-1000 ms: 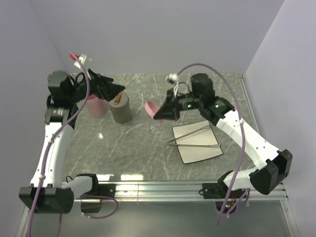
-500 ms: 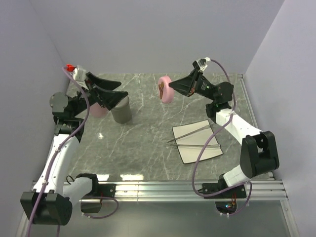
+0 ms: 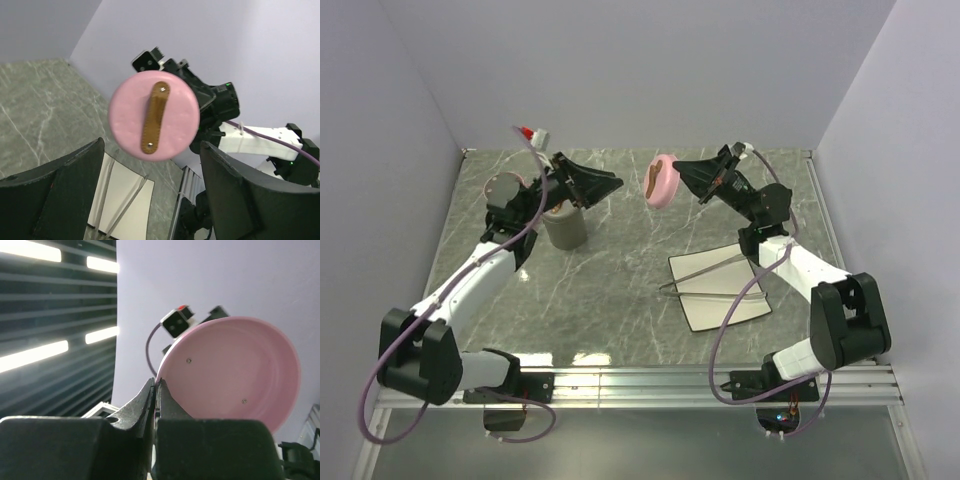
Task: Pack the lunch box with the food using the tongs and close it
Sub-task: Pick up the box lid from the center of the board.
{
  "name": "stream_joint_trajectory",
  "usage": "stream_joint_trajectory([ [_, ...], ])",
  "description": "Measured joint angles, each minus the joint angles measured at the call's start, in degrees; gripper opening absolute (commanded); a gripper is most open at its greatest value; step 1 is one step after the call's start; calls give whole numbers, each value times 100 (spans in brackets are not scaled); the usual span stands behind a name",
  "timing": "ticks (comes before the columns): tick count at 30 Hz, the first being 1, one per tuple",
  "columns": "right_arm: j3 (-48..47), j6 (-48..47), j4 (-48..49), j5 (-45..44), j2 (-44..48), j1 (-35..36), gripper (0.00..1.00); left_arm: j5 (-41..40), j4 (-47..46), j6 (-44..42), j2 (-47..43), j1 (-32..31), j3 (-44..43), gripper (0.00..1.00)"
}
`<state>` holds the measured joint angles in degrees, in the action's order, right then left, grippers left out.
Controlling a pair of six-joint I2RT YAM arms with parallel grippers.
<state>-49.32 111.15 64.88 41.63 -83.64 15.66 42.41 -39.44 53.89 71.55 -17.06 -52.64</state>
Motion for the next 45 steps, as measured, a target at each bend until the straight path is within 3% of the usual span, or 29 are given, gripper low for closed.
stream_joint_trajectory([
  [8,173,4,-363,-219,177,111,0,-291,326,-205,514,-492,-385,71],
  [29,229,13,-542,-308,179,289,0,-557,1158,-1355,693,-1038,-852,62],
  [45,295,179,-363,-319,216,448,0,-686,1261,-1368,726,-1036,-881,36],
])
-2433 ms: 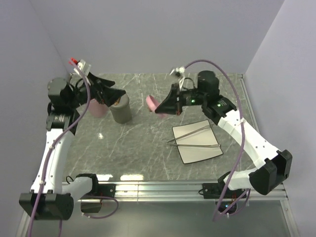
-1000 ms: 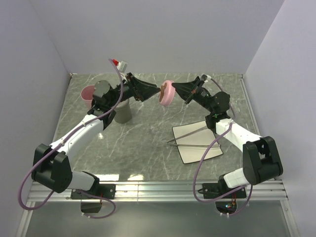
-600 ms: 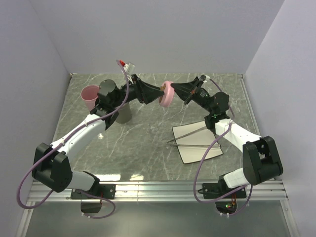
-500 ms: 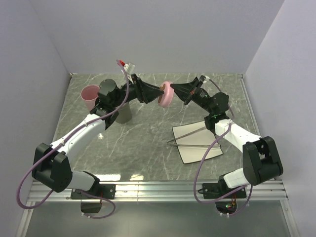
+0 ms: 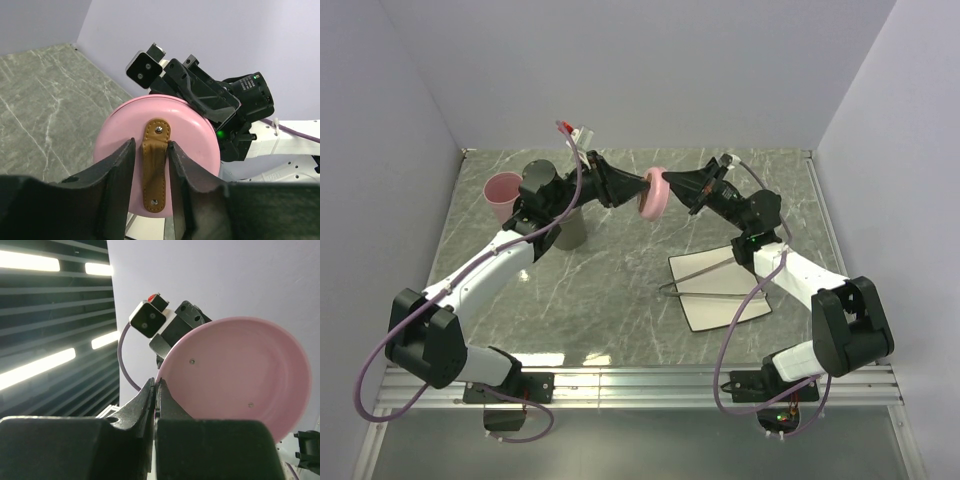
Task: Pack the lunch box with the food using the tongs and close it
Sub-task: Pick up the box lid from the center of the board.
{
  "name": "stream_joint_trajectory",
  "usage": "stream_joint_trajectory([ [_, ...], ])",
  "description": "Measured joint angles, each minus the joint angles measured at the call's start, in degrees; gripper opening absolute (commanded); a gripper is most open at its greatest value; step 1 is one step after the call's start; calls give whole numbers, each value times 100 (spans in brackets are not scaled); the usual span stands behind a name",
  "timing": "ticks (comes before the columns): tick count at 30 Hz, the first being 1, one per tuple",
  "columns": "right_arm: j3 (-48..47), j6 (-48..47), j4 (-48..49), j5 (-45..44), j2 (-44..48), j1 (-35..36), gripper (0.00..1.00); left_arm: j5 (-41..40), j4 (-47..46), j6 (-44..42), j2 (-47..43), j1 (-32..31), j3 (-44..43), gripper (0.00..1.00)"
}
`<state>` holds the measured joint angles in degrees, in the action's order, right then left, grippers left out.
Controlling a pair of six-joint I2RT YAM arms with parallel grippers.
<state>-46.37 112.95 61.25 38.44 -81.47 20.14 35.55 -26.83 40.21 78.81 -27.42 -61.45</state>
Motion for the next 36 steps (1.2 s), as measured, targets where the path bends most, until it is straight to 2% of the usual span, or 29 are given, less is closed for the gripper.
stream_joint_trajectory([
  [6,0,15,-4,-76,0,24,0,15,-7,-9,28,-22,-7,4],
  [8,0,17,-7,-120,0,24,0,13,2,-28,28,-22,-7,1],
  [12,-2,15,-7,-157,0,24,1,15,15,-35,28,-20,-7,1],
  [14,-2,13,-33,-155,0,22,15,17,28,-42,28,-17,-7,1],
  [16,-2,-7,-81,-138,0,13,14,22,85,-63,24,7,-7,1],
  [18,-2,-15,-149,-98,0,2,21,61,179,-66,20,61,-7,0],
  [20,-2,-42,-234,-66,0,-17,37,94,271,-72,-13,138,-7,1],
  [21,-2,-72,-273,-37,0,-22,39,109,304,-74,-31,186,-7,1],
  [26,-2,-319,-562,105,0,-81,71,186,527,-120,-223,514,-7,0],
  [27,-9,-426,-658,140,0,-103,75,195,645,-190,-278,575,-24,0],
  [28,-17,-520,-761,170,0,-129,86,199,798,-275,-321,619,-61,0],
  [31,-74,-977,-1270,315,0,-264,98,173,1537,-713,-439,807,-361,1],
  [36,-535,-2297,-2551,619,0,-503,100,-85,3388,-1670,-402,1373,-1390,0],
])
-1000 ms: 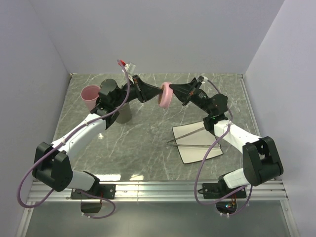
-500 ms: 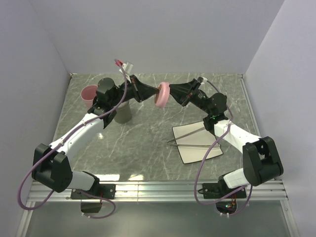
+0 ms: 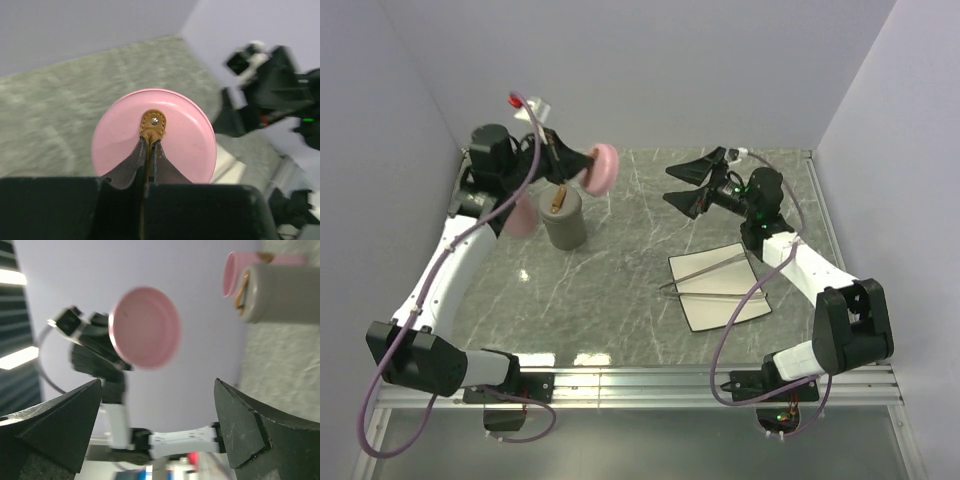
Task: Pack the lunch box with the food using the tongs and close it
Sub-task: Pick up the box lid from the center of the board, then close the box lid on the packing box.
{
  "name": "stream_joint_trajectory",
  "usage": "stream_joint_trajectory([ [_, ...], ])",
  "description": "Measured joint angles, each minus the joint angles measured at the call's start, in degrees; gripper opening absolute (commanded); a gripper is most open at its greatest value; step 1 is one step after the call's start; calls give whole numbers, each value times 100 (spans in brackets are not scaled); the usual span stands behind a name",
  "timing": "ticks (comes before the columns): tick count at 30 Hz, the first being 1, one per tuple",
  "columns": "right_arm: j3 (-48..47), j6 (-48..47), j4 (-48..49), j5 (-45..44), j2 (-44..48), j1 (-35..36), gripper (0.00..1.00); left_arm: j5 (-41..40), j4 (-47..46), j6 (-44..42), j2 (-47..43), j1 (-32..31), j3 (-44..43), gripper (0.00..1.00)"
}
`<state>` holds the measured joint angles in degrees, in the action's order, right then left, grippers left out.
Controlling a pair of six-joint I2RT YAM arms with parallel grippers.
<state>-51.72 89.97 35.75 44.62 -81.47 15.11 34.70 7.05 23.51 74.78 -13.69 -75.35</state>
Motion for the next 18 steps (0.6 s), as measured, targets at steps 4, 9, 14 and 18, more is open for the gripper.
stream_joint_trajectory([
  [4,-595,-1176,-1016,361,-7,-186,100,-400,1517,-933,295,553,-1139,0],
  [9,-1403,-2826,-2448,785,-96,-341,100,-1292,2826,-1814,492,988,-1672,0],
  [14,-1766,-4164,-3657,861,-114,-376,100,-1744,3547,-2435,835,1631,-1875,0],
  [18,-1775,-4686,-4122,883,-118,-376,100,-2114,3814,-2809,1102,2173,-1910,0],
])
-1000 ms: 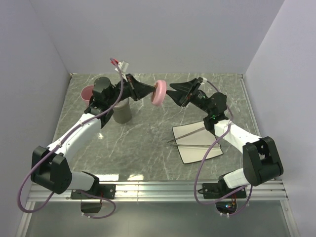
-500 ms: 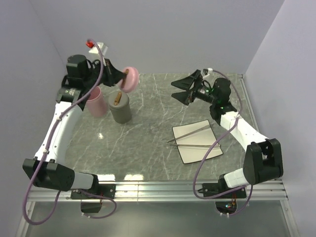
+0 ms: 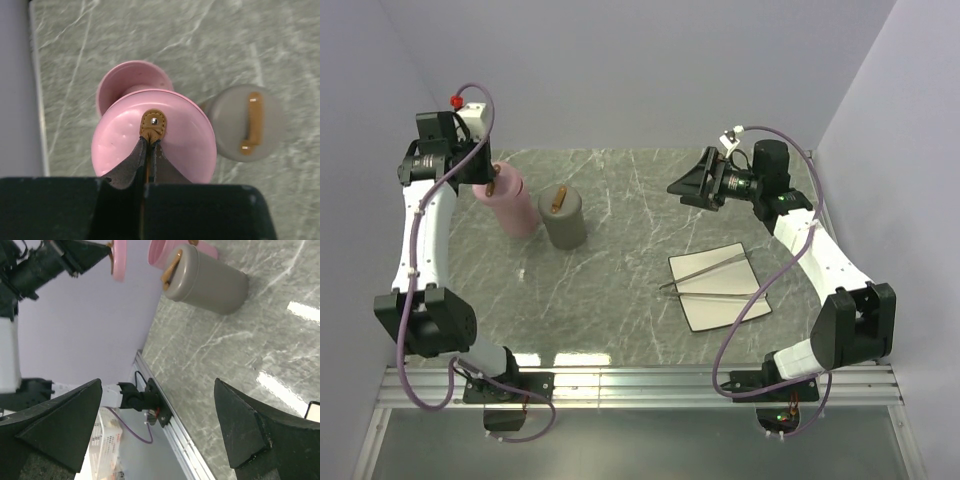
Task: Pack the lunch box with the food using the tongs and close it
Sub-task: Close the box lid on the packing box.
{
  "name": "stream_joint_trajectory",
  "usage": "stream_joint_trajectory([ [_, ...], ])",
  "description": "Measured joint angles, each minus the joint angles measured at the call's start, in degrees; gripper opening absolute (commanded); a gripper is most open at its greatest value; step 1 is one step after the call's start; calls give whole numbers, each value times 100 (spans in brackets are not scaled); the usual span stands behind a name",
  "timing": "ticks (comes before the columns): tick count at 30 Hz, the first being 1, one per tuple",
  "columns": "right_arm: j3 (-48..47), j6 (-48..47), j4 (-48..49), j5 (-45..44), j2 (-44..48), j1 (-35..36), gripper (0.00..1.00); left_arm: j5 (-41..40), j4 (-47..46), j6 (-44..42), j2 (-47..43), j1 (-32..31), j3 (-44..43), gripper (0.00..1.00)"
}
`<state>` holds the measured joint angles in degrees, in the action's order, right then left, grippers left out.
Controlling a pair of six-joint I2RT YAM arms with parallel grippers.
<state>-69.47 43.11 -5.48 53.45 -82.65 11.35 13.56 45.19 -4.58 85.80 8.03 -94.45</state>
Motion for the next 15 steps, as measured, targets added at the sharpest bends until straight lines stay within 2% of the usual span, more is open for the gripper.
stream_joint_trajectory([
  [15,0,-555,-321,-26,2,0,100,-579,120,-549,1349,50,-621,0],
])
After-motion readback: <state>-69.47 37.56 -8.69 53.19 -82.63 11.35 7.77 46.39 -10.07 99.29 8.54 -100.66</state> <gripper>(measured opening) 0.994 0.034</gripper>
